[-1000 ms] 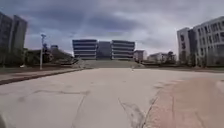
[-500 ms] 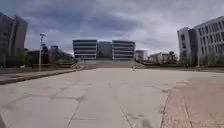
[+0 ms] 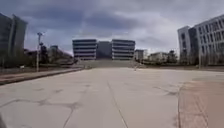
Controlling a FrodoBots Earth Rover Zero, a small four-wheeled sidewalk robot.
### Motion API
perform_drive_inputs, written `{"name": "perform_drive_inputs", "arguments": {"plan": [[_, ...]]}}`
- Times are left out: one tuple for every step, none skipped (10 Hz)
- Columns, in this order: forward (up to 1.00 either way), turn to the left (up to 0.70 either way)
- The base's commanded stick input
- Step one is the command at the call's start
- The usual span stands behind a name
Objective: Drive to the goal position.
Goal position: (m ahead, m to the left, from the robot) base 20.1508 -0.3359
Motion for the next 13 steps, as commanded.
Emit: {"name": "perform_drive_inputs", "arguments": {"plan": [[0.70,0.00],[0.70,0.00],[0.70,0.00],[0.70,0.00],[0.70,0.00],[0.70,0.00],[0.70,0.00],[0.70,0.00],[0.70,0.00],[0.70,0.00],[0.70,0.00],[0.70,0.00],[0.70,0.00]]}}
